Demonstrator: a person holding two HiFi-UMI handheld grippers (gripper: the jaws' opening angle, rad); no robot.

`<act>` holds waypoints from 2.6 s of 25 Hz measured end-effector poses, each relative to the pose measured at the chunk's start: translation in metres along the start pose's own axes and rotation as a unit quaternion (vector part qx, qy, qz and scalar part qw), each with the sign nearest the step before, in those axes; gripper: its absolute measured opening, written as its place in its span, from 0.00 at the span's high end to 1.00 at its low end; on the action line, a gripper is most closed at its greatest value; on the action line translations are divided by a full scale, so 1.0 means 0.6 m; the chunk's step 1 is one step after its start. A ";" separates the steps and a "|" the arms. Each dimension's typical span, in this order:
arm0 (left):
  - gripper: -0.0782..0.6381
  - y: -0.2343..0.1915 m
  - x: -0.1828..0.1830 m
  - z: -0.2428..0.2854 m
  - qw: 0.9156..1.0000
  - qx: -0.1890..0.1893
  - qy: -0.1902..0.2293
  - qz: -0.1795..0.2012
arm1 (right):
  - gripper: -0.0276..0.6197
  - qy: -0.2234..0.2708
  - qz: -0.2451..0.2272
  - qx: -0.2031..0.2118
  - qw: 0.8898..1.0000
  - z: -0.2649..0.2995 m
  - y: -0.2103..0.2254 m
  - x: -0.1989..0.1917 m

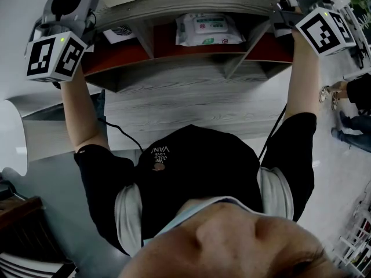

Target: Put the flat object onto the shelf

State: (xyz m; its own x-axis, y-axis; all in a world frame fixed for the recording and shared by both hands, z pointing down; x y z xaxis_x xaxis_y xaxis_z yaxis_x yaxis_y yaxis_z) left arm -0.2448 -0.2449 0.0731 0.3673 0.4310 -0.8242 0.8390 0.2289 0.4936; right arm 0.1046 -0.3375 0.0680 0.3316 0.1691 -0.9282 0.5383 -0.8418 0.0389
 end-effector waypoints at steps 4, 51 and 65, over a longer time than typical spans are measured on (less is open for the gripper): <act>0.63 0.000 0.000 -0.002 1.000 -0.001 0.004 -0.012 | 0.73 0.002 0.004 -0.003 1.000 -0.004 0.002 0.000; 0.58 0.025 -0.005 -0.087 0.998 0.024 0.029 -0.059 | 0.71 0.031 0.024 -0.006 0.999 -0.084 -0.049 -0.003; 0.67 0.067 -0.016 -0.119 0.996 0.018 0.028 -0.081 | 0.85 0.026 0.025 -0.027 0.999 -0.132 -0.079 -0.028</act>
State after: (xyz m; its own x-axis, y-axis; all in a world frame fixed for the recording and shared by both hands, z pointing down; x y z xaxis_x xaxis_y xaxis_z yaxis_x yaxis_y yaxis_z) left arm -0.2431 -0.1777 0.1204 0.2041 0.4399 -0.8746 0.8996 0.2680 0.3447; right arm 0.1351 -0.2599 0.1109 0.3980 0.1549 -0.9042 0.5607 -0.8212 0.1061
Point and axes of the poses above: the fingertips, and each gripper's own axes: z forward along the fingers, y to its right, x out of its top, the point moved 6 cm from there along -z, backward along the fingers, and after that the axes turned 7 degrees about z, right-handed, at the moved point
